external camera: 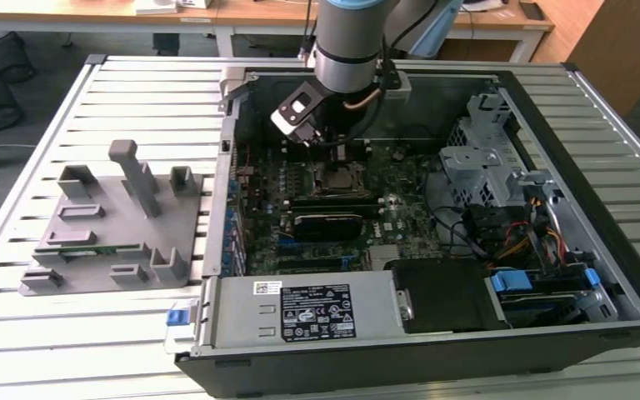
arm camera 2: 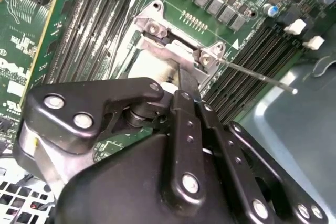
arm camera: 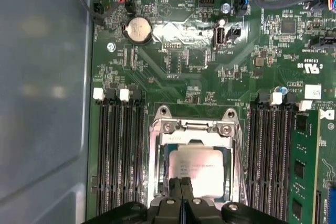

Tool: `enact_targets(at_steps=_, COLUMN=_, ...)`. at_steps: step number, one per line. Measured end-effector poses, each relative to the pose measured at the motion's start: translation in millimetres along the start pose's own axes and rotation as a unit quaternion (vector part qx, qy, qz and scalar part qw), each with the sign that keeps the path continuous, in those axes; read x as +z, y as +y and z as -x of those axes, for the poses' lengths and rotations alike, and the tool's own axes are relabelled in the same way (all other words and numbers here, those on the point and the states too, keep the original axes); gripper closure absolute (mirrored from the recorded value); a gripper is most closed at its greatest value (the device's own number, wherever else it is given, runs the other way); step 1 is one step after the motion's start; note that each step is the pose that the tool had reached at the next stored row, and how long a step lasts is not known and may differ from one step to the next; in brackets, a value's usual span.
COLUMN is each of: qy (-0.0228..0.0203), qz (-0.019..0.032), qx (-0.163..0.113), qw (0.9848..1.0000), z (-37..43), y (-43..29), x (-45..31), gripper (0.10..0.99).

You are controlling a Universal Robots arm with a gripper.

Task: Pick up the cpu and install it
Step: 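Close the cpu cover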

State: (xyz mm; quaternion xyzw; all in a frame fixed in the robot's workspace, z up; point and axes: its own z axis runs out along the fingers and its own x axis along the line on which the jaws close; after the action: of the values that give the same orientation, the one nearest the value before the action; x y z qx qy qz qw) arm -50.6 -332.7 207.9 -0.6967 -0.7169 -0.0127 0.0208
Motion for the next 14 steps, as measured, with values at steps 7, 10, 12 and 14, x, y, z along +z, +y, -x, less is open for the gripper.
enact_targets(at_steps=7, qy=0.0001, qz=0.0053, qx=-0.002, qw=1.0000, z=-0.3, y=-11.2, x=0.5, gripper=0.980)
enact_targets(at_steps=10, qy=-0.0001, qz=0.0054, qx=-0.003, qw=1.0000, z=-0.3, y=-13.0, x=1.6, gripper=0.980)
enact_targets(at_steps=12, qy=0.0000, qz=0.0053, qx=-0.003, qw=1.0000, z=-0.3, y=-13.7, x=2.6, gripper=0.980)
enact_targets(at_steps=14, qy=-0.0001, qz=0.0053, qx=-0.003, qw=1.0000, z=-0.2, y=-14.0, x=3.7, gripper=0.980)
